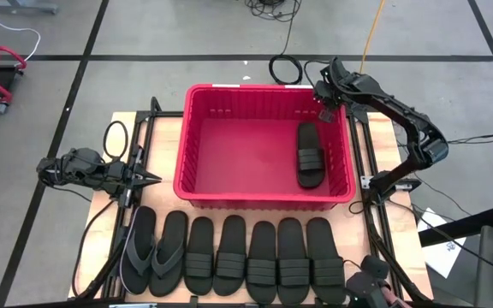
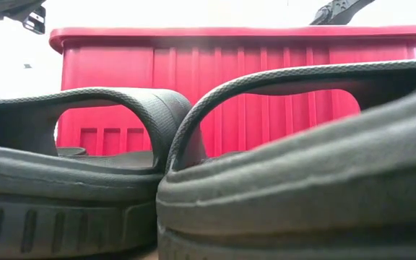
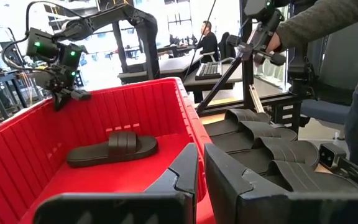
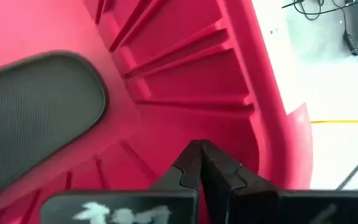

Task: Pick and place slides into bin
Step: Adjust the red bin

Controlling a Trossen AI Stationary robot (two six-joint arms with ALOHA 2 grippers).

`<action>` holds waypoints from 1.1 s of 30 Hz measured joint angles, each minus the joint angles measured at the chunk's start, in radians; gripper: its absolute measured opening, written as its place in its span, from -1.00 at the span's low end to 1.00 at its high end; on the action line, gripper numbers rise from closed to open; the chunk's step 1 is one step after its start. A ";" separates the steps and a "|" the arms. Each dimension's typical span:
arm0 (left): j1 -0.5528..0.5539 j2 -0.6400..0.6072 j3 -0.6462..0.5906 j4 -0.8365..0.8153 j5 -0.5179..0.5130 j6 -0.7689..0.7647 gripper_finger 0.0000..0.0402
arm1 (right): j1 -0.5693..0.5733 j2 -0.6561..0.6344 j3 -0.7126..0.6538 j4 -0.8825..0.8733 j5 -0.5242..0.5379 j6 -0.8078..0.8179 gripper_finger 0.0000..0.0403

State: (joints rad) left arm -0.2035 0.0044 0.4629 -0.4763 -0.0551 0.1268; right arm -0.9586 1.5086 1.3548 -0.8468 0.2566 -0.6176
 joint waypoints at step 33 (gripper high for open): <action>0.000 0.010 0.001 0.678 -0.017 -0.184 -0.85 | 0.359 -0.479 0.254 -0.135 -0.707 0.535 -1.00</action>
State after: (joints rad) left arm -0.2039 0.0148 0.4641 0.2017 -0.0723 -0.0569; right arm -0.5999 1.0295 1.6093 -0.9819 -0.4502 -0.0829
